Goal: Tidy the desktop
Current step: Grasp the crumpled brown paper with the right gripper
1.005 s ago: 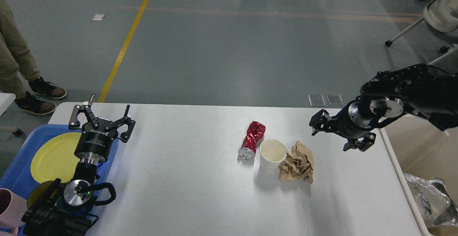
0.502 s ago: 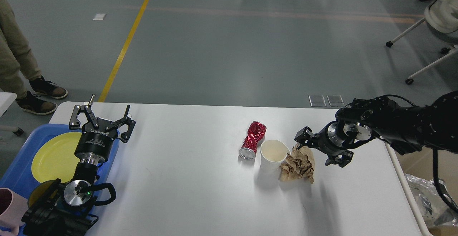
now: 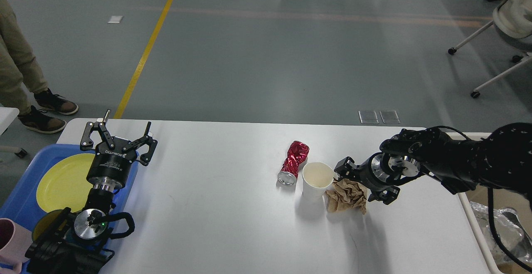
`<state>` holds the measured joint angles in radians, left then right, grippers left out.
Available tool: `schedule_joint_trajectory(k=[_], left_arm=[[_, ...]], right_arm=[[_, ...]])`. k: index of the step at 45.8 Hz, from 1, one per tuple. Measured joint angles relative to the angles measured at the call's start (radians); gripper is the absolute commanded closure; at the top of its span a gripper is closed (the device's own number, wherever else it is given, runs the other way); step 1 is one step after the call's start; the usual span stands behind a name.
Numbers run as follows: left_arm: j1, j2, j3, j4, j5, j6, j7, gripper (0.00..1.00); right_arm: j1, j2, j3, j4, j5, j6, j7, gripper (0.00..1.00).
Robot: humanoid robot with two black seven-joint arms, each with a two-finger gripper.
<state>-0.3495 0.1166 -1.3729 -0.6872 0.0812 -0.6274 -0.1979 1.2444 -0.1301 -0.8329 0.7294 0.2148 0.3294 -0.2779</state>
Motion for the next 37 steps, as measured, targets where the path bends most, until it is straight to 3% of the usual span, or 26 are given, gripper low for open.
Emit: schedule_joint_trajectory(k=[5, 11, 15, 19, 37], left_arm=[[0.000, 0.000, 0.000, 0.000, 0.000, 0.000, 0.000, 0.04], [0.000, 0.000, 0.000, 0.000, 0.000, 0.000, 0.000, 0.04], [0.000, 0.000, 0.000, 0.000, 0.000, 0.000, 0.000, 0.04], [0.000, 0.000, 0.000, 0.000, 0.000, 0.000, 0.000, 0.04], [0.000, 0.000, 0.000, 0.000, 0.000, 0.000, 0.000, 0.04]], right_arm=[[-0.024, 0.006, -0.001, -0.006, -0.007, -0.022, 0.000, 0.20], [-0.046, 0.007, -0.002, -0.008, -0.010, -0.030, -0.001, 0.54], [-0.048, 0.006, -0.001, -0.008, -0.009, -0.030, -0.003, 0.87], [-0.047, 0.005, 0.000, -0.002, -0.008, -0.030, -0.011, 1.00], [-0.035, -0.018, 0.000, 0.032, -0.008, -0.049, -0.085, 1.00]])
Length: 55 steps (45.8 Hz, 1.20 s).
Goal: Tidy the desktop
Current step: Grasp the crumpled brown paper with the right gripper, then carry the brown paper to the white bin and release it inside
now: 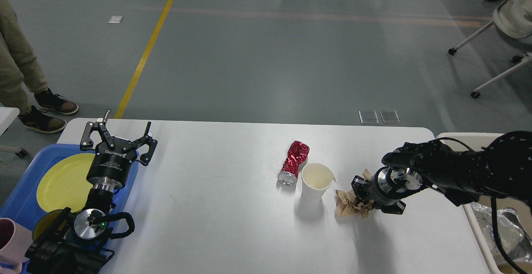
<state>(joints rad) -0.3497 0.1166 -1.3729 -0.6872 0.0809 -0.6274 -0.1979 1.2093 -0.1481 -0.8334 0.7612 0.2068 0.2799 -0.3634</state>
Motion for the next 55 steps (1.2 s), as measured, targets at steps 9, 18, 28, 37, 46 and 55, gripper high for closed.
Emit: schedule_joint_trajectory(k=[9, 18, 28, 37, 46, 55], left_arm=[[0.000, 0.000, 0.000, -0.001, 0.000, 0.000, 0.000, 0.04], [0.000, 0.000, 0.000, -0.001, 0.000, 0.000, 0.000, 0.04], [0.000, 0.000, 0.000, -0.001, 0.000, 0.000, 0.000, 0.04], [0.000, 0.000, 0.000, -0.001, 0.000, 0.000, 0.000, 0.04], [0.000, 0.000, 0.000, 0.000, 0.000, 0.000, 0.000, 0.04], [0.000, 0.000, 0.000, 0.000, 0.000, 0.000, 0.000, 0.04]], right_arm=[[0.006, -0.018, 0.001, 0.007, 0.005, 0.001, -0.002, 1.00], [0.103, -0.072, -0.014, 0.124, 0.005, 0.019, -0.038, 1.00], [0.392, -0.173, -0.165, 0.356, 0.004, 0.160, -0.051, 1.00], [0.658, -0.207, -0.315, 0.499, 0.005, 0.338, -0.032, 1.00], [0.870, -0.197, -0.468, 0.610, 0.005, 0.434, 0.119, 1.00], [1.062, -0.153, -0.640, 0.758, -0.001, 0.450, 0.269, 1.00]])
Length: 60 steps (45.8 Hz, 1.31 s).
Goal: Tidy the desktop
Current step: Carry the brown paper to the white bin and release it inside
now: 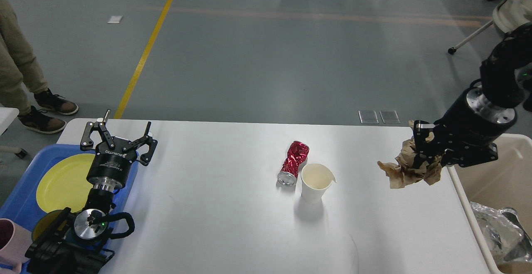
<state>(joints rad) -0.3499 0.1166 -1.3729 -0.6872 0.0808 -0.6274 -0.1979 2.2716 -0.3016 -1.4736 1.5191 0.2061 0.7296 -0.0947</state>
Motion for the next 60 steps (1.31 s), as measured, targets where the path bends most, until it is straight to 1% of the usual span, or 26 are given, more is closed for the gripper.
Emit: schedule_joint_trajectory(k=[12, 20, 25, 32, 37, 44, 53, 60], left_arm=[[0.000, 0.000, 0.000, 0.000, 0.000, 0.000, 0.000, 0.04], [0.000, 0.000, 0.000, 0.000, 0.000, 0.000, 0.000, 0.04], [0.001, 0.000, 0.000, 0.000, 0.000, 0.000, 0.000, 0.04], [0.001, 0.000, 0.000, 0.000, 0.000, 0.000, 0.000, 0.04], [0.001, 0.000, 0.000, 0.000, 0.000, 0.000, 0.000, 0.04], [0.001, 0.000, 0.000, 0.000, 0.000, 0.000, 0.000, 0.04], [0.001, 0.000, 0.000, 0.000, 0.000, 0.000, 0.000, 0.04], [0.001, 0.000, 0.000, 0.000, 0.000, 0.000, 0.000, 0.04]], right_arm=[[0.035, -0.005, -0.030, 0.021, -0.002, 0.007, 0.006, 1.00], [0.034, -0.035, -0.040, -0.001, -0.005, -0.001, 0.002, 1.00], [0.012, -0.083, -0.063, -0.039, -0.019, -0.016, 0.000, 1.00], [-0.096, -0.236, -0.071, -0.153, -0.077, -0.052, -0.011, 1.00], [-0.221, -0.348, -0.054, -0.283, -0.116, -0.089, -0.013, 1.00], [-0.454, -0.437, 0.019, -0.470, -0.126, -0.170, -0.012, 1.00], [-0.845, -0.452, 0.214, -0.695, -0.126, -0.313, -0.011, 1.00], [-1.147, -0.402, 0.369, -0.916, -0.107, -0.428, -0.012, 1.00]])
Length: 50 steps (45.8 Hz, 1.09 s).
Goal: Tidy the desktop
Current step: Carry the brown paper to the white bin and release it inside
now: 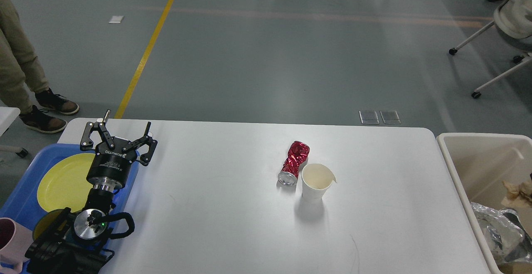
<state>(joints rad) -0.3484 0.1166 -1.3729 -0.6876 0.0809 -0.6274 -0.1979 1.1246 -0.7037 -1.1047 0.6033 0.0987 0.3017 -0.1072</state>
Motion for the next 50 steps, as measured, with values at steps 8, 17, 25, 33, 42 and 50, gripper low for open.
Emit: schedule_joint_trajectory(k=[8, 17, 25, 33, 42, 50], left_arm=[[0.000, 0.000, 0.000, 0.000, 0.000, 0.000, 0.000, 0.04], [0.000, 0.000, 0.000, 0.000, 0.000, 0.000, 0.000, 0.04], [0.000, 0.000, 0.000, 0.000, 0.000, 0.000, 0.000, 0.04], [-0.001, 0.000, 0.000, 0.000, 0.000, 0.000, 0.000, 0.04], [-0.001, 0.000, 0.000, 0.000, -0.001, 0.000, 0.000, 0.04], [-0.001, 0.000, 0.000, 0.000, -0.001, 0.000, 0.000, 0.04]], right_arm=[[-0.343, 0.112, 0.183, -0.303, 0.002, -0.091, -0.014, 1.00], [-0.563, 0.250, 0.276, -0.552, 0.008, -0.149, -0.019, 1.00], [-0.609, 0.310, 0.301, -0.573, 0.012, -0.195, -0.023, 1.00], [-0.635, 0.356, 0.301, -0.575, 0.012, -0.222, -0.041, 1.00], [-0.637, 0.380, 0.298, -0.576, 0.012, -0.224, -0.049, 1.00], [-0.637, 0.381, 0.298, -0.580, 0.012, -0.250, -0.049, 0.41]])
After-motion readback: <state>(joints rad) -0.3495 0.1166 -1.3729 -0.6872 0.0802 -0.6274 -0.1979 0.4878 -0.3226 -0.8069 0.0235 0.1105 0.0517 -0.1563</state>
